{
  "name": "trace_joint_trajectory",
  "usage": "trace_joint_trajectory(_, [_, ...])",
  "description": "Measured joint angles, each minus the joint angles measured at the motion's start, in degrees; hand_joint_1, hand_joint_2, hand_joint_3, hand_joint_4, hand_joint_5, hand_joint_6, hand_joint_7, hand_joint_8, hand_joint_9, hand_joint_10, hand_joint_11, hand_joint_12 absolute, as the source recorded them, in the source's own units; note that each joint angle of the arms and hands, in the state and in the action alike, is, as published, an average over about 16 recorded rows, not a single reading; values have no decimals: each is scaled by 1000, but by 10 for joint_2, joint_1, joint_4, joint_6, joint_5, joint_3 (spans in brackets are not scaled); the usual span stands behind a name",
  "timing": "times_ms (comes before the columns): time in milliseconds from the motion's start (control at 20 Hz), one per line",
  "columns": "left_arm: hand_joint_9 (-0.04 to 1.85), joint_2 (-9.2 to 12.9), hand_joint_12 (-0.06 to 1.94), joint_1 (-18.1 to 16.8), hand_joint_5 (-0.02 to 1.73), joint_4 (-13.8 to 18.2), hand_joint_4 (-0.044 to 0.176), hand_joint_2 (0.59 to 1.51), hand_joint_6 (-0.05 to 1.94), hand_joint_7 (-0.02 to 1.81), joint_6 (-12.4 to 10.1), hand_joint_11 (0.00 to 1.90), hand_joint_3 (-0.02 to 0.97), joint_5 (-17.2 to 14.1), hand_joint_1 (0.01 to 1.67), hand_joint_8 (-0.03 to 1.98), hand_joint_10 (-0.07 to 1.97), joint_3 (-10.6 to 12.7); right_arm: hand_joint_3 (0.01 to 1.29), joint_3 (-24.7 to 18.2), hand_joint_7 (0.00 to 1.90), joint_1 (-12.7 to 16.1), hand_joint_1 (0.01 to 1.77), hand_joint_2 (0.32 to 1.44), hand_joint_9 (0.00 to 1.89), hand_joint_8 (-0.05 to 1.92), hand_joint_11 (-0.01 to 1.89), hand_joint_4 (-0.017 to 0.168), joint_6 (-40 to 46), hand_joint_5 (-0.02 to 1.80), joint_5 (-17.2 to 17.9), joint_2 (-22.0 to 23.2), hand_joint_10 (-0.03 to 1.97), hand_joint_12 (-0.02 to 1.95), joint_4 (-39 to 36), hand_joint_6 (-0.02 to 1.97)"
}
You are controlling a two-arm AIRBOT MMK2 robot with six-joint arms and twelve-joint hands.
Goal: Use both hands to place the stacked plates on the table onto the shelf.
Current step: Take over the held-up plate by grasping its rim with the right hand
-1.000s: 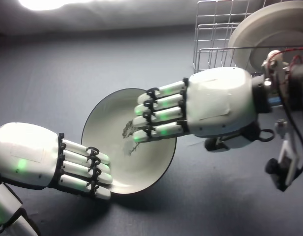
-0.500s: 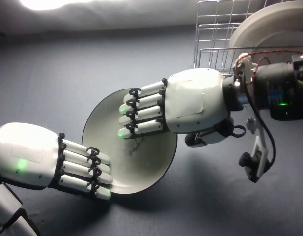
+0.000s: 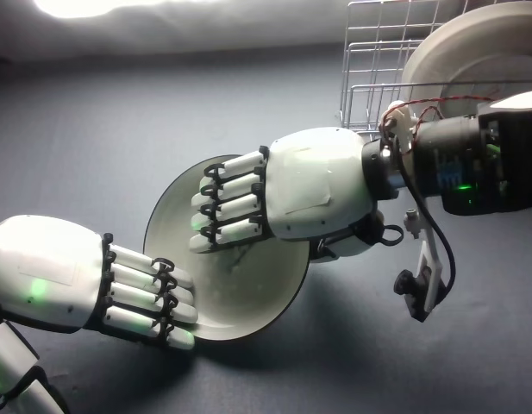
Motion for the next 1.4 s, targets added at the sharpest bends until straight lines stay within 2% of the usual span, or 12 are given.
trace_joint_trajectory(250, [14,0,-18,0,21,-1,7,1102,21,-15,0,15,20,-1,16,-22,-15,1,25,3,290,1,1177,1102,264,8,76,4,-3,284,3,-7,44,711,3,37])
trace_joint_trajectory(700, [12,3,-4,-5,27,-2,12,1103,33,-16,-1,14,19,-6,17,-23,-2,2,18,3,705,4,1235,1011,681,185,547,-3,-12,663,19,-10,444,1025,15,282])
trace_joint_trajectory(1000, [13,14,1,-26,29,1,15,1103,39,-13,-9,13,19,-10,17,-21,3,-1,15,-7,908,9,1257,945,887,338,851,-8,-16,819,27,-2,768,1035,33,463])
trace_joint_trajectory(1400, [18,56,0,-82,19,4,8,1099,16,1,-34,14,20,-13,16,-7,3,-20,14,-36,1002,22,1275,931,975,479,885,-6,-20,884,17,25,967,1089,76,566])
